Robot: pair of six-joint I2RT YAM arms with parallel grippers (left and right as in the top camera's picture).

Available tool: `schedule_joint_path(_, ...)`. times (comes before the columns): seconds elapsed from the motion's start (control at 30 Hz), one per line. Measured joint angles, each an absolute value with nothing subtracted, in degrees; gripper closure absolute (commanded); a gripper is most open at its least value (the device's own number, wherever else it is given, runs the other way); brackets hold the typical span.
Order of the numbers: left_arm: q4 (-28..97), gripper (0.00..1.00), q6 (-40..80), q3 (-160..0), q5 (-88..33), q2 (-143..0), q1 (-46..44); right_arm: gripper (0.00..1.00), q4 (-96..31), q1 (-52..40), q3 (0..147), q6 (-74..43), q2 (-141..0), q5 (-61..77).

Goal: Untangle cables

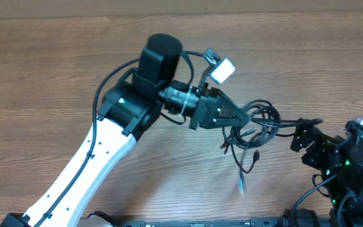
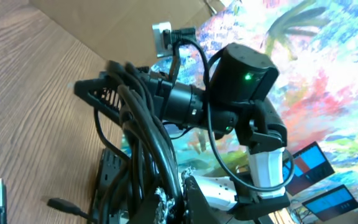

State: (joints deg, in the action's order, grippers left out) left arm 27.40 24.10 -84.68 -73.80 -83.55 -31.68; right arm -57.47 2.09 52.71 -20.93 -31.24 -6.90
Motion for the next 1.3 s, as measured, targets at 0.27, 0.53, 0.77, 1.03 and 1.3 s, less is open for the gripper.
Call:
schedule_joint_path(0.27,27.38,0.96,24.10,-84.68,-78.96,-83.55,-25.74,0.00,-58.59,2.11,52.71,-20.95,-31.24,-14.50)
schedule_joint_path(0.53,27.38,0.96,23.62,-84.68,-80.09,-83.55,-24.10,0.00,-58.54,2.17,52.71,-20.99,-31.24,-15.42)
schedule_joint_path(0.77,31.29,0.96,23.16,-84.71,-73.19,-83.55,-24.10,0.00,-58.54,2.22,52.71,-20.99,-31.24,-7.90)
schedule_joint_path(1.03,42.87,0.96,22.04,-84.84,-56.62,-83.55,-24.12,0.00,-58.02,2.22,52.71,-20.99,-31.24,5.23)
schedule_joint_path(1.3,38.33,0.96,16.16,-84.84,-53.04,-83.55,-27.79,0.00,-52.23,2.22,52.71,-26.17,-31.27,23.46)
